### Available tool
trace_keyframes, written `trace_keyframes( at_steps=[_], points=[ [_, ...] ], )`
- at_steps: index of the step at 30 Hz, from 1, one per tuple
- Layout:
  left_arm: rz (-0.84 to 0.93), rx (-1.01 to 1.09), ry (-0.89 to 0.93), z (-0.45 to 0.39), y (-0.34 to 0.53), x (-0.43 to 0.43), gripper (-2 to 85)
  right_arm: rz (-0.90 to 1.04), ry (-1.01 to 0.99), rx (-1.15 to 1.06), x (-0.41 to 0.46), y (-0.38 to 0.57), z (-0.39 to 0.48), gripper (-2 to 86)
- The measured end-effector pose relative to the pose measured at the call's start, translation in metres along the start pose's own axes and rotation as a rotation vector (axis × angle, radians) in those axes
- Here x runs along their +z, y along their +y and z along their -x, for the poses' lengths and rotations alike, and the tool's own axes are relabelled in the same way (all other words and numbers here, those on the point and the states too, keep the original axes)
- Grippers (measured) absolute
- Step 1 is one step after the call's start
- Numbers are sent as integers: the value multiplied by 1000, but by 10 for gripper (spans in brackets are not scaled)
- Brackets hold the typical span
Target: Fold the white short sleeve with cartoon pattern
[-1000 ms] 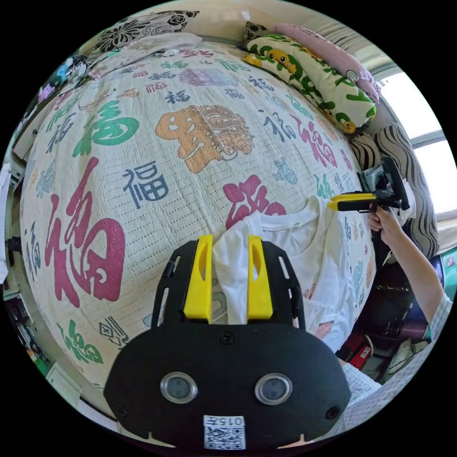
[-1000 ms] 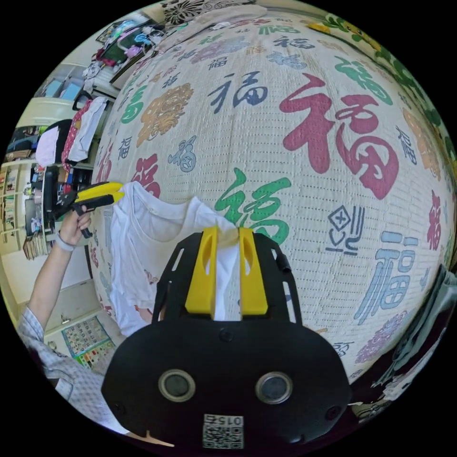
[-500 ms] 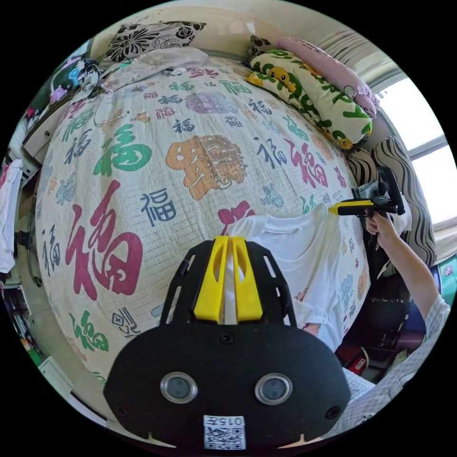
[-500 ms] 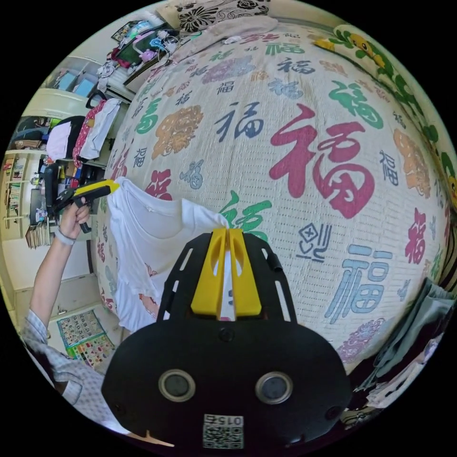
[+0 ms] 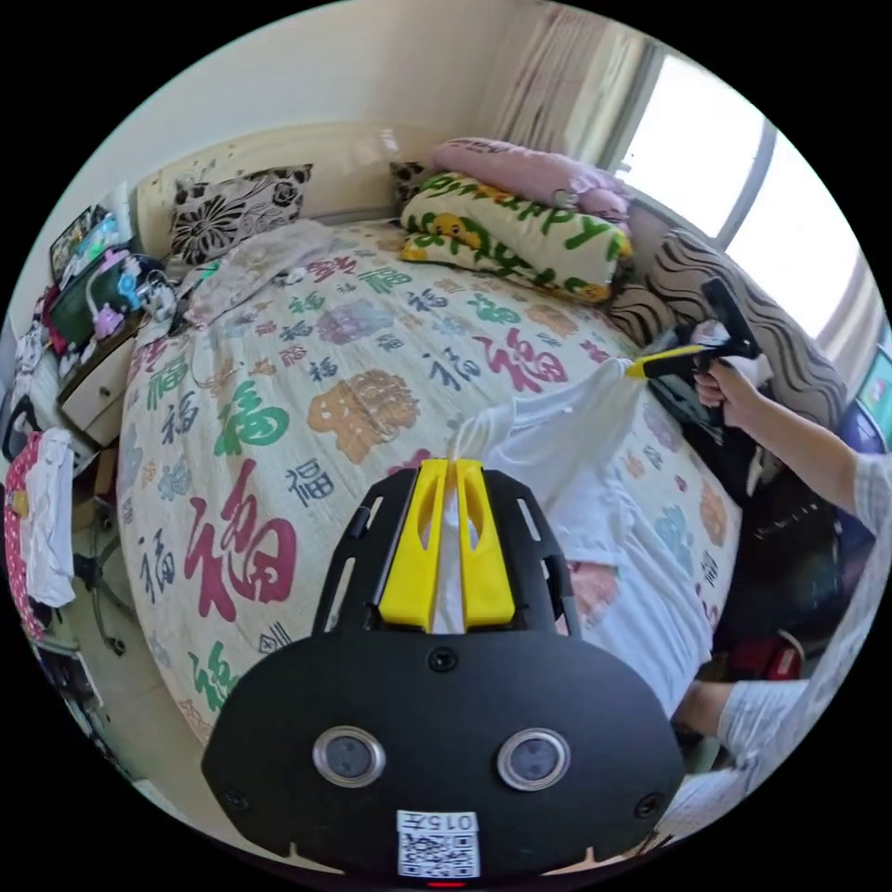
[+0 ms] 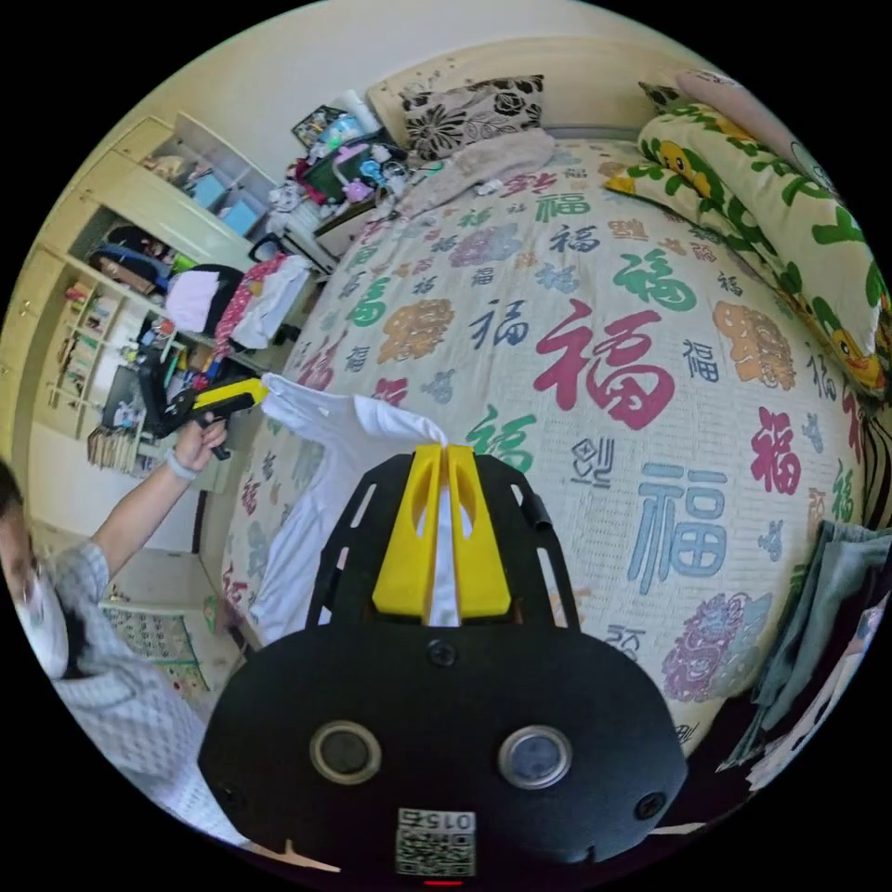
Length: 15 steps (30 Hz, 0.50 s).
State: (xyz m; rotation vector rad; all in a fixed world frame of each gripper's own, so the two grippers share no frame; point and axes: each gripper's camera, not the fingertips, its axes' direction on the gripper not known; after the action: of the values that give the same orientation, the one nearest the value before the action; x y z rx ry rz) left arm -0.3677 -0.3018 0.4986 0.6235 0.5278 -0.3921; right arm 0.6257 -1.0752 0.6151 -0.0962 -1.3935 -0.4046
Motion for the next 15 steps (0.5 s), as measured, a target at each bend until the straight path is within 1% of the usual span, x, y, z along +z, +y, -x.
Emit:
trace_keyframes(
  at_steps=[2,4,6,8,10,11,15],
  points=[
    [-29,37,73,-14,37,-23,4,4,-61,-62,-22,59,19,-8],
    [-54,85,143,-36,96,-50,1,47,-63,-99,-30,109,38,-7],
    [-46,64,133,-50,141,-64,-1,92,-58,-89,-29,161,55,-7],
    [-9,55,182,-65,185,-73,-2,151,-80,-67,-20,226,75,-7],
    [46,13,220,-87,238,-78,-3,197,-99,-39,-9,269,87,-6],
    [66,1,230,-92,250,-78,-3,232,-94,-30,1,296,96,-5],
    [166,-117,242,-119,318,-74,-4,332,-124,14,28,357,112,-4]
  ],
)
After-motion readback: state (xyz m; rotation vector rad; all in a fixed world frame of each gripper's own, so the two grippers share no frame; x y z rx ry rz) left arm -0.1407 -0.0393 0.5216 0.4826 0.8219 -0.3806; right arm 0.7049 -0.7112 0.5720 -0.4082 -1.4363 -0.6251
